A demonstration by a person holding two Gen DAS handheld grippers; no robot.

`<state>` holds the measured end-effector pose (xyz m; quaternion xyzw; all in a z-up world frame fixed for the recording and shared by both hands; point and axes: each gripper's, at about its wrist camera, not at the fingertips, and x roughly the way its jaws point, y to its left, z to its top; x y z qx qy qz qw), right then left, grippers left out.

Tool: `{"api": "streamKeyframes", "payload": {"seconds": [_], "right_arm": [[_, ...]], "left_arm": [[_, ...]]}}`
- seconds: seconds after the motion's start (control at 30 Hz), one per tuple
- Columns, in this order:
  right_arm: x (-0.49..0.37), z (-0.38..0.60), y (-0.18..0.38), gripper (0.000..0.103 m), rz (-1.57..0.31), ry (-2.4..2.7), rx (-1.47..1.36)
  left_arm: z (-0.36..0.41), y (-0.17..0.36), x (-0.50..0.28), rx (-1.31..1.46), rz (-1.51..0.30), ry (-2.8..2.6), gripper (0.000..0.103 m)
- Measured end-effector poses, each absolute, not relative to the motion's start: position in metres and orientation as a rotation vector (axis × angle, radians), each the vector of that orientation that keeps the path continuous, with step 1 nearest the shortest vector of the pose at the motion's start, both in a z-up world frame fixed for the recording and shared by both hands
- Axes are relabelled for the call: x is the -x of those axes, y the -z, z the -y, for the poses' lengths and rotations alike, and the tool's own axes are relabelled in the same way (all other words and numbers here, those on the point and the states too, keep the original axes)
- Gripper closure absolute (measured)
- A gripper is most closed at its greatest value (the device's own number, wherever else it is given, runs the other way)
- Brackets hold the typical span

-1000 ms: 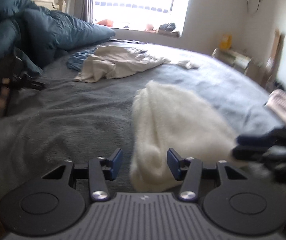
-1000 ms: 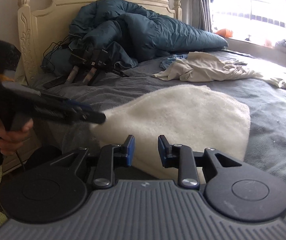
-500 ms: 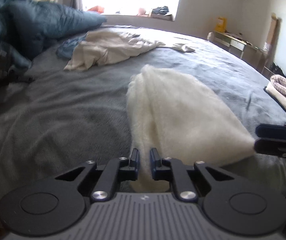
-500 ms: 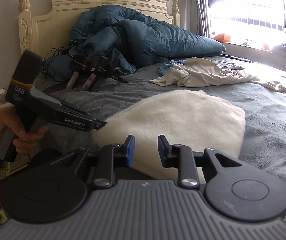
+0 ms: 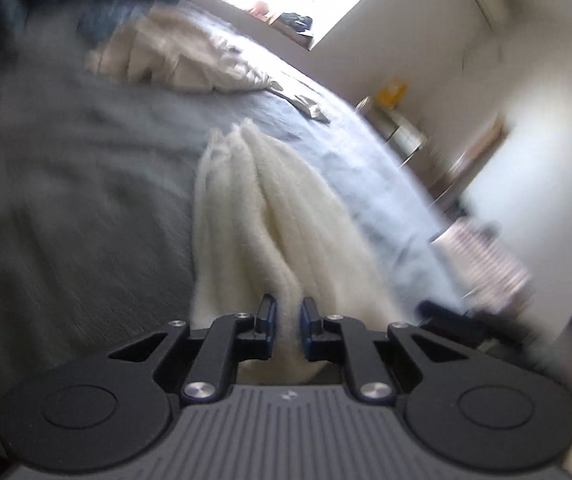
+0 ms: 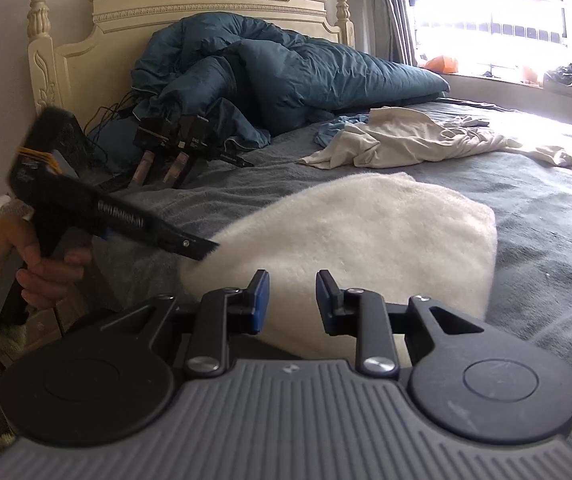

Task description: Fold clothes

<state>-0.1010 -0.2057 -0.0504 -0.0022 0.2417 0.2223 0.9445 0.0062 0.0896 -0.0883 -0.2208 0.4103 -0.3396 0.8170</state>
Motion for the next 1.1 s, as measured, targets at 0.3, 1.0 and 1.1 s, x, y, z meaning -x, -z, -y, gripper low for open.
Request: {"api": "streamKeyframes", "payload": {"seconds": [0.3, 1.0, 1.1], "right_arm": [[0.088, 0.199, 0.044, 0.078, -0.500, -0.488, -0.033], [0.061, 0.211, 0.063, 0.080, -0.539, -0.412, -0.151], [0.057, 0.220, 0.078, 0.079, -0.586, -0.328, -0.104]], "left_arm": [[-0.114, 0.068, 0.021, 0.373, -0.775, 0.629, 0.066], [-0.038, 0.015, 0.013, -0.034, -0.664, 0.324, 0.061], [-0.010, 0.008, 0.011, -0.115, -0.630, 0.331, 0.060]]}}
